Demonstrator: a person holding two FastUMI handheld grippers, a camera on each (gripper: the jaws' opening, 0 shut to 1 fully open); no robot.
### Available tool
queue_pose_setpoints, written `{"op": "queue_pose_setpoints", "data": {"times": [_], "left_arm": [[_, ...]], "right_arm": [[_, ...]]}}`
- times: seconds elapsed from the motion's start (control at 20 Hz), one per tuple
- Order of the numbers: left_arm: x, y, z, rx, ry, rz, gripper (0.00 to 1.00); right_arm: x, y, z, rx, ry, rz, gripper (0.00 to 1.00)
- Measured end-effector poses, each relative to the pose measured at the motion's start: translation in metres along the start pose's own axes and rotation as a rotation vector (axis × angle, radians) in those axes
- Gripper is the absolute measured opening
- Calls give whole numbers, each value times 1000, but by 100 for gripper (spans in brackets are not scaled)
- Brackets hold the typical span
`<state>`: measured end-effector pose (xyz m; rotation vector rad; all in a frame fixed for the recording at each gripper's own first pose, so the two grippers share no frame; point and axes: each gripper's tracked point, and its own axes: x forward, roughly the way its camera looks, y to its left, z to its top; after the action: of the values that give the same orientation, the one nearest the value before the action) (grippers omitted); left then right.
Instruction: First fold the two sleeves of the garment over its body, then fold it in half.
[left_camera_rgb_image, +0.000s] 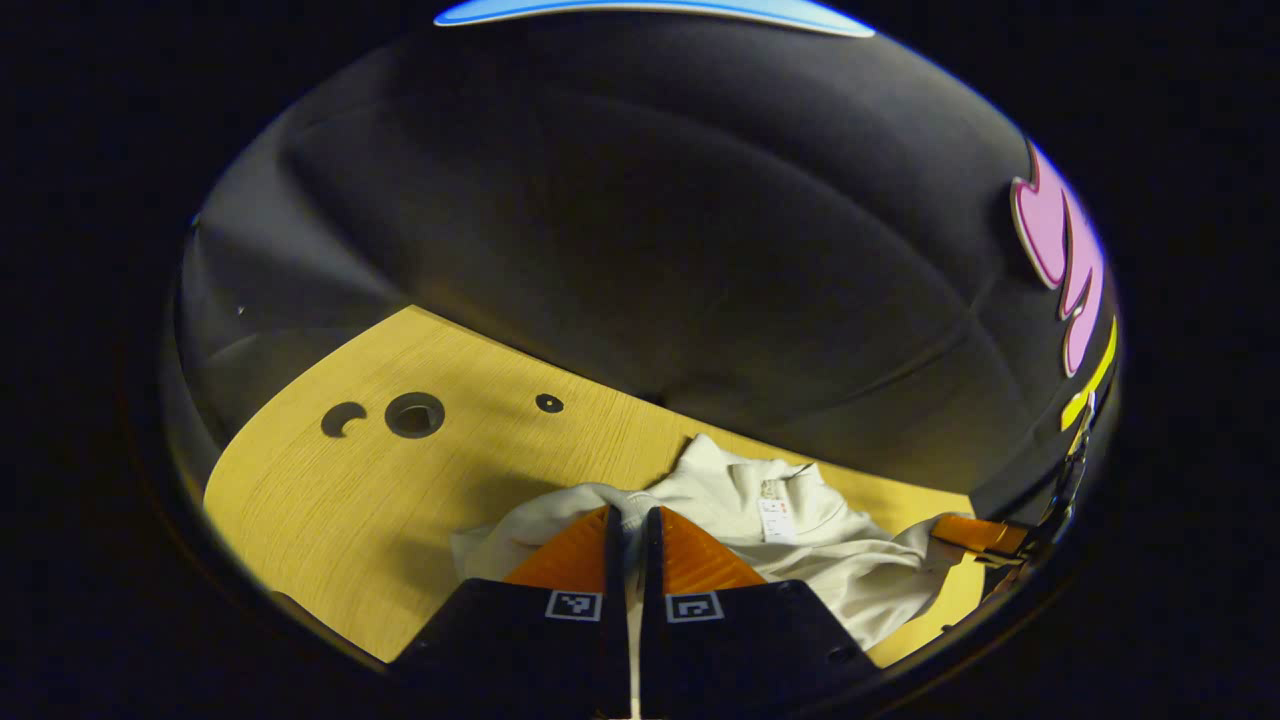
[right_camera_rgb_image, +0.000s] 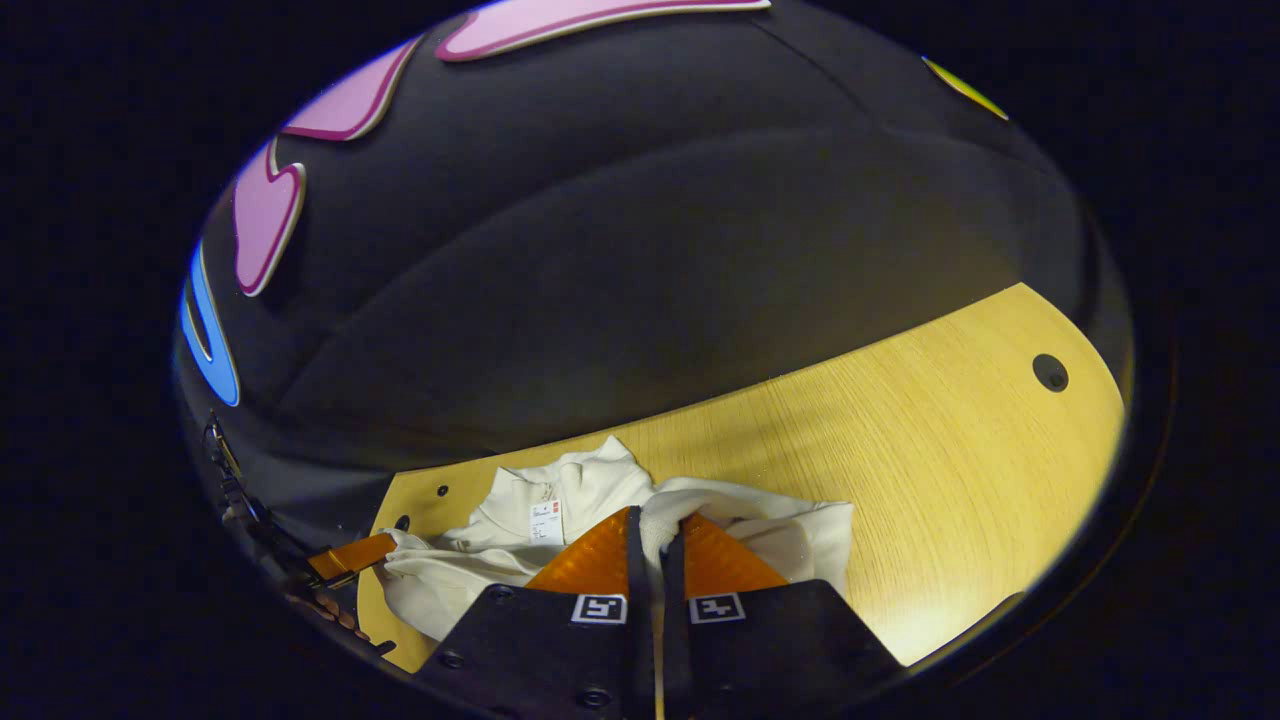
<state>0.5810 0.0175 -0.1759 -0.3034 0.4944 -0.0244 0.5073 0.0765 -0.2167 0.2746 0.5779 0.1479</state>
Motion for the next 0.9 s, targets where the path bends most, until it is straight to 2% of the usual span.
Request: {"op": "queue_pose_setpoints", "data": {"times": [0.05, 0.1, 0.15, 0.2, 0.25, 0.3, 0.35, 0.45, 0.5, 0.8, 0.9], "left_arm": [[7, 4, -1, 37, -5, 25, 11], [9, 10, 2, 72, -17, 55, 13], [8, 13, 3, 95, -27, 79, 18], [7, 13, 6, 99, -33, 91, 27], [2, 12, 6, 97, -34, 94, 36], [-5, 10, 8, 93, -34, 94, 49], [-13, 9, 10, 96, -46, 93, 63], [-35, 10, 18, 127, -79, 101, 82], [-47, 8, 19, 150, -88, 105, 97], [-149, -17, 40, 224, -199, 75, 98], [-191, -31, 48, 230, -239, 34, 98]], "right_arm": [[4, -3, -2, -3, 3, -10, 9], [6, -6, -5, -4, 7, -13, 15], [4, -5, -7, -7, 12, -2, 5], [8, -4, -10, -19, 17, 2, 31], [5, -3, -11, -40, 17, 4, 16], [1, -2, -11, -57, 18, 12, 22], [-7, 4, -11, -78, 20, 29, 41], [-23, 6, -6, -146, -11, 21, 79], [-31, 5, -3, -178, -31, 12, 98], [-124, 21, 16, -246, -147, -21, 98], [-160, 28, 20, -271, -188, -39, 98]]}}
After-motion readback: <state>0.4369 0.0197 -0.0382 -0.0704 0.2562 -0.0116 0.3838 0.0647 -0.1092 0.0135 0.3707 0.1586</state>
